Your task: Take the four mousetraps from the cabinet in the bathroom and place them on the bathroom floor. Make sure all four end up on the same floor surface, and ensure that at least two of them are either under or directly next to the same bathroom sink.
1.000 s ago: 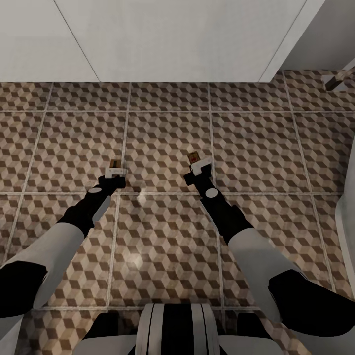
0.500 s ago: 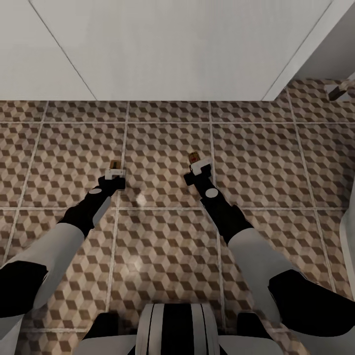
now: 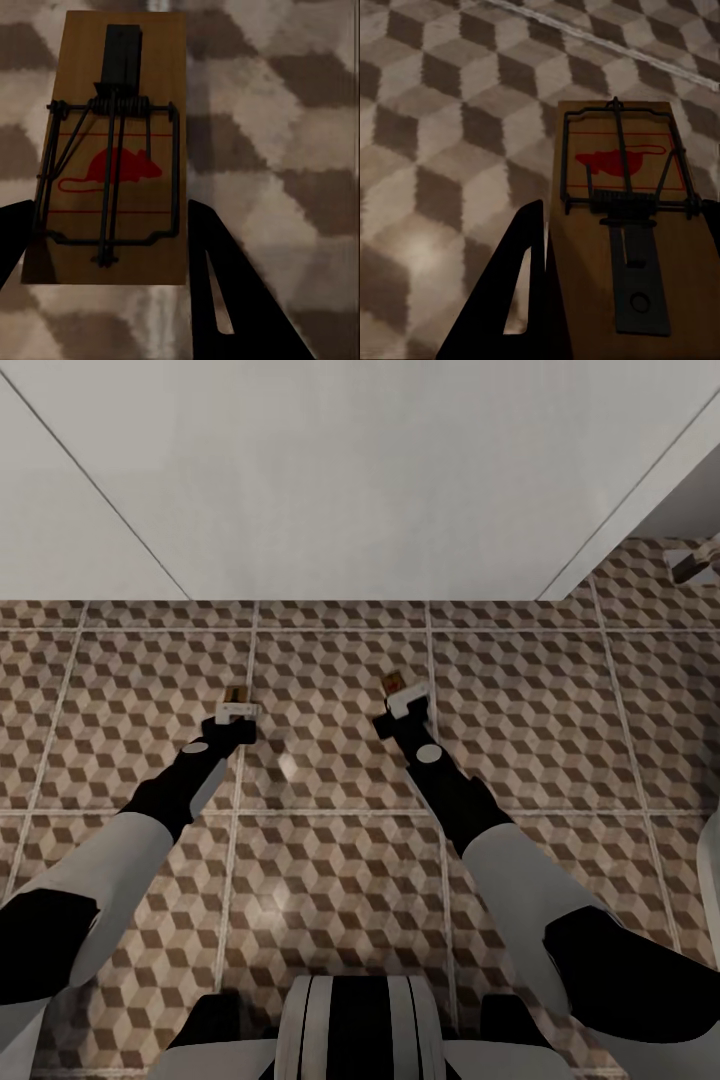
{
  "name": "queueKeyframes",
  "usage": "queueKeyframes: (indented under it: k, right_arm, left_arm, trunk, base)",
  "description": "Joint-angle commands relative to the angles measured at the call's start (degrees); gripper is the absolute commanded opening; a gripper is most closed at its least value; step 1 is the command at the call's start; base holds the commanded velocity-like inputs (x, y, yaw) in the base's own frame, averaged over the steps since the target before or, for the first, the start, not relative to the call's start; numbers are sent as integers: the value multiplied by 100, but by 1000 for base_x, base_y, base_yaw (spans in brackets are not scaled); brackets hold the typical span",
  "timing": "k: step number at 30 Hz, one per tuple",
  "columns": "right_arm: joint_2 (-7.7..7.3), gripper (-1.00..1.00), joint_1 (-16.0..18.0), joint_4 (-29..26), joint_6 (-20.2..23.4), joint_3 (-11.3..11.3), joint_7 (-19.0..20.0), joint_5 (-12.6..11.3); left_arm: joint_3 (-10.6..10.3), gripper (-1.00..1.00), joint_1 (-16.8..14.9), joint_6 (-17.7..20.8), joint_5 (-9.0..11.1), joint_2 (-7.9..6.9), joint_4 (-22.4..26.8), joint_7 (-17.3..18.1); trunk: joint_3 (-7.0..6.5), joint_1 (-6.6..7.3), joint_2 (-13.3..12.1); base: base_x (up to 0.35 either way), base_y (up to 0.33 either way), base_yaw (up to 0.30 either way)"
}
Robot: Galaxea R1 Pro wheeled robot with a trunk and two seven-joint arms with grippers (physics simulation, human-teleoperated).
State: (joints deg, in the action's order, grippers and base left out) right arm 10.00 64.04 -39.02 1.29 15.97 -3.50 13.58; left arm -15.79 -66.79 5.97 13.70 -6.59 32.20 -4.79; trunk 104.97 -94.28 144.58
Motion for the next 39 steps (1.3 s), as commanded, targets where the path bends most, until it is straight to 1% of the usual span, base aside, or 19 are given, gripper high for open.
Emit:
queueKeyframes:
  k: [1, 6, 11, 15, 20, 28, 39]
  right_arm:
    - [0, -100, 3, 41, 12, 14, -30, 45]
    - [0, -100, 3, 245, 12, 6, -55, 55]
    - [0, -100, 3, 280, 18, 3, -68, 57]
    - [0, -100, 3, 304, 45, 2, -71, 57]
    - [0, -100, 3, 385, 54, 9, -72, 55]
    - [0, -100, 8, 591, 56, 11, -72, 47]
    - [0, -100, 6, 640, 51, 11, -72, 32]
  left_arm:
    - [-46, -100, -1, 29, 45, -2, 14, -40]
    - [-46, -100, -1, 28, 45, 25, 27, -40]
    - [-53, -100, -1, 30, 45, 33, 36, -40]
    - [-114, -100, -1, 32, 45, 75, 39, -40]
    - [-138, -100, -1, 34, 45, 100, 40, -46]
    - [-143, -100, -1, 35, 45, 105, 40, -47]
    - [-159, -100, -1, 36, 45, 105, 15, -46]
  trunk:
    - [3, 1, 1]
    - [3, 1, 1]
    - [3, 1, 1]
    - [3, 1, 1]
    - [3, 1, 1]
    - [3, 1, 1]
    - [3, 1, 1]
  base:
    - [12, 0, 0]
    - [5, 0, 0]
    - [1, 0, 0]
    - [0, 0, 0]
    - [0, 0, 0]
    - [0, 0, 0]
    - [0, 0, 0]
